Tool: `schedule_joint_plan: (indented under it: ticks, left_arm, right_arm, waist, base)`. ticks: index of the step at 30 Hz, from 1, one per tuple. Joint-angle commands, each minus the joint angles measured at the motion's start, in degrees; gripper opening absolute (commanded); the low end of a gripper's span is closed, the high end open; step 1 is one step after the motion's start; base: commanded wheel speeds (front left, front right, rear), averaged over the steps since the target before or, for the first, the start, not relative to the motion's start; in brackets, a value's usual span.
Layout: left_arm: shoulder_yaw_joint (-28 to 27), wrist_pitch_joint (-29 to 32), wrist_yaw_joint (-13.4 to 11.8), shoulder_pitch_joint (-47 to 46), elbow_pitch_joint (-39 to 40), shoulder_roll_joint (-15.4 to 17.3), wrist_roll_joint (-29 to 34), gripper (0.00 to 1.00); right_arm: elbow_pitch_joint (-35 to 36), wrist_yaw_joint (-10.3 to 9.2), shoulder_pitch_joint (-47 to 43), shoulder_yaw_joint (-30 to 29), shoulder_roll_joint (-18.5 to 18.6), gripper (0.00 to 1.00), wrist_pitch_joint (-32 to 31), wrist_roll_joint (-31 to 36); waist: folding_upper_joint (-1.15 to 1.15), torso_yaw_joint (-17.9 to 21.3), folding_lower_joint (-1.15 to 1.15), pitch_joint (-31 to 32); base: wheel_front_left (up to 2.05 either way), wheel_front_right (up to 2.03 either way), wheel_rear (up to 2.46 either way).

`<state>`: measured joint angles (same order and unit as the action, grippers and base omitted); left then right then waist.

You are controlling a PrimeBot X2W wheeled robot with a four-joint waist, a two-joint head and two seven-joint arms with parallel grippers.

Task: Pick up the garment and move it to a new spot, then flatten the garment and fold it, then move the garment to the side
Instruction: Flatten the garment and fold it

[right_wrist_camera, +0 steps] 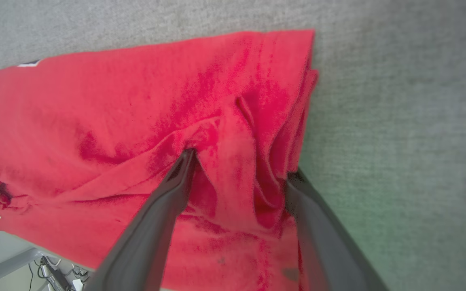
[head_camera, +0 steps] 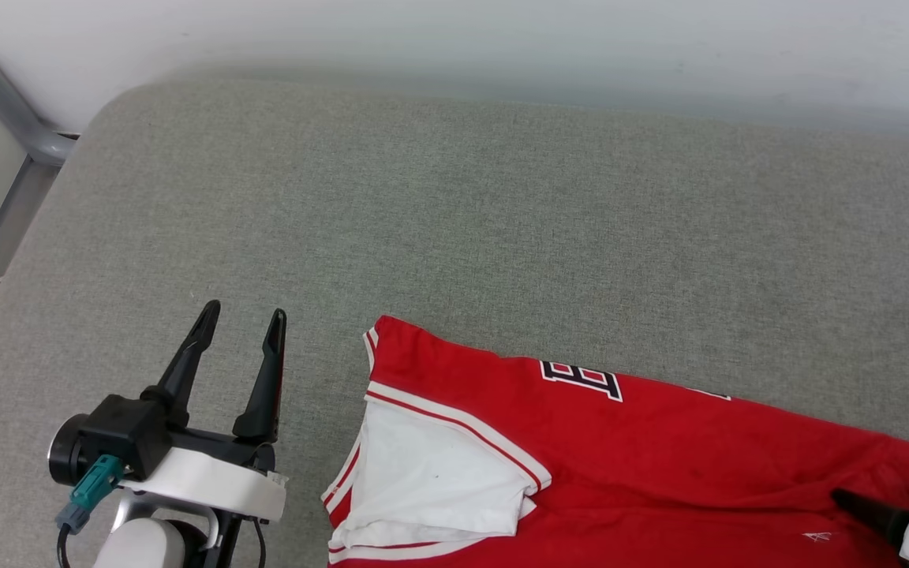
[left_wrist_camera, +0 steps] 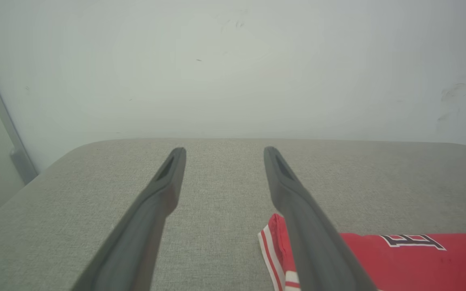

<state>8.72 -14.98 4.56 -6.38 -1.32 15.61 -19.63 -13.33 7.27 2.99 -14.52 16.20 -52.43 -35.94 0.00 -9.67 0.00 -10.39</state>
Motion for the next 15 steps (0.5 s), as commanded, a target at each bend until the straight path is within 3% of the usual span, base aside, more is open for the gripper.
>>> schedule_joint_plan:
  ticks: [1,9,10,11,13,14,15]
  left_arm:
    - [-0.4,-0.3,0.5,0.2,-0.1,-0.4,0.5,1.0]
    - [-1.7,-0.3,1.9,0.1,-1.3,-1.6,1.8,1.0]
    - [-1.9,-0.3,1.9,0.1,-1.4,-1.8,1.8,1.0]
    - [-2.1,-0.3,2.0,0.2,-1.5,-1.9,1.9,1.0]
    - [-2.5,-0.3,2.2,0.4,-1.6,-2.1,2.2,1.0]
    - [-2.6,-0.3,2.3,0.5,-1.7,-2.2,2.2,1.0]
    - [-2.7,-0.3,2.4,0.5,-1.8,-2.3,2.2,1.0]
  right_arm:
    - [-1.9,0.46,-0.5,3.7,-4.4,1.0,-0.8,-1.4]
    - [-3.9,0.57,0.1,7.8,-5.6,1.0,-0.2,-3.9]
    - [-4.1,0.57,0.1,8.3,-5.8,0.93,0.1,-4.3]
    - [-4.4,0.57,0.2,8.6,-5.9,0.78,0.3,-4.6]
    - [-4.9,0.57,0.4,8.8,-6.0,0.18,1.1,-5.1]
    - [-5.0,0.57,0.6,8.9,-5.6,0.0,1.6,-5.0]
    - [-5.1,0.57,0.8,9.1,-5.1,0.0,2.3,-5.0]
  waist:
    - [0.0,0.0,0.0,0.0]
    - [0.0,-0.1,0.0,0.2]
    - [0.0,-0.1,0.0,0.3]
    - [0.0,-0.1,0.0,0.3]
    - [0.0,0.0,0.0,0.5]
    - [0.0,0.0,0.0,0.6]
    - [0.0,0.0,0.0,0.6]
  base:
    - [0.0,0.0,0.0]
    - [0.0,0.0,0.0]
    - [0.0,0.0,0.0]
    - [0.0,0.0,0.0]
    - [0.0,0.0,0.0]
    - [0.0,0.0,0.0]
    - [0.0,0.0,0.0]
